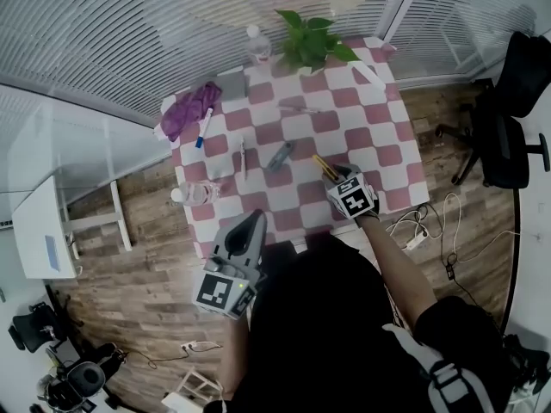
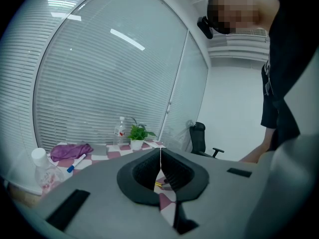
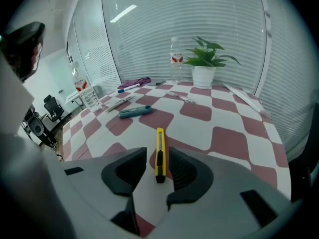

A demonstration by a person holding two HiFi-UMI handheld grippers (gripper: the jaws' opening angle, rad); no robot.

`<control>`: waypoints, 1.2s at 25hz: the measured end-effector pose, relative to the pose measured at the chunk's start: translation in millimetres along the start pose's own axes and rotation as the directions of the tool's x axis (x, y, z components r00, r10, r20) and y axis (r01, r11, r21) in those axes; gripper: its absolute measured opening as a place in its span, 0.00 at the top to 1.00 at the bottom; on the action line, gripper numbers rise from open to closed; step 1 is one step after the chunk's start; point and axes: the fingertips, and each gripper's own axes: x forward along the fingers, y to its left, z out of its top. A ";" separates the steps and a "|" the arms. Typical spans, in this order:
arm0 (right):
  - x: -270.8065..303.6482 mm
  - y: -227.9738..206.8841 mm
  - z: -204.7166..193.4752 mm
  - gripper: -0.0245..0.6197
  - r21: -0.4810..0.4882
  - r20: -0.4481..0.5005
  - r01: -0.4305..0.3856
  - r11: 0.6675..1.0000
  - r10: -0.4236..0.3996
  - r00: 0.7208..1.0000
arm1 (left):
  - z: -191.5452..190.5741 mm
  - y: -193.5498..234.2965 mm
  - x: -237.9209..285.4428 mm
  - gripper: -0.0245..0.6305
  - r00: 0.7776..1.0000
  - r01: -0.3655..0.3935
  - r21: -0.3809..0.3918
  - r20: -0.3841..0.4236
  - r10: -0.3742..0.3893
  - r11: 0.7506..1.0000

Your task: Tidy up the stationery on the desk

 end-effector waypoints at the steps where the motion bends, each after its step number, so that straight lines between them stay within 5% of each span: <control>1: 1.0 0.2 -1.6 0.72 0.004 -0.009 -0.002 1.000 0.002 1.000 | -0.6 0.2 -0.9 0.91 1.000 -0.003 -0.001 0.000 0.003 1.000; 15: 14.8 -2.7 -9.6 0.83 0.006 -0.051 0.043 0.999 -0.043 0.998 | 0.0 8.6 -7.1 0.91 1.000 -0.017 -0.031 0.012 0.017 0.999; 25: 12.8 -12.1 -1.6 0.83 0.116 -0.017 0.123 0.986 -0.122 0.992 | -8.4 10.5 -8.6 0.91 1.000 0.005 0.000 -0.015 -0.005 1.000; 30: 9.1 -26.9 5.7 0.83 0.228 -0.003 0.203 0.952 -0.208 0.978 | -7.1 9.1 -6.2 0.91 1.000 0.005 -0.015 -0.017 -0.005 1.000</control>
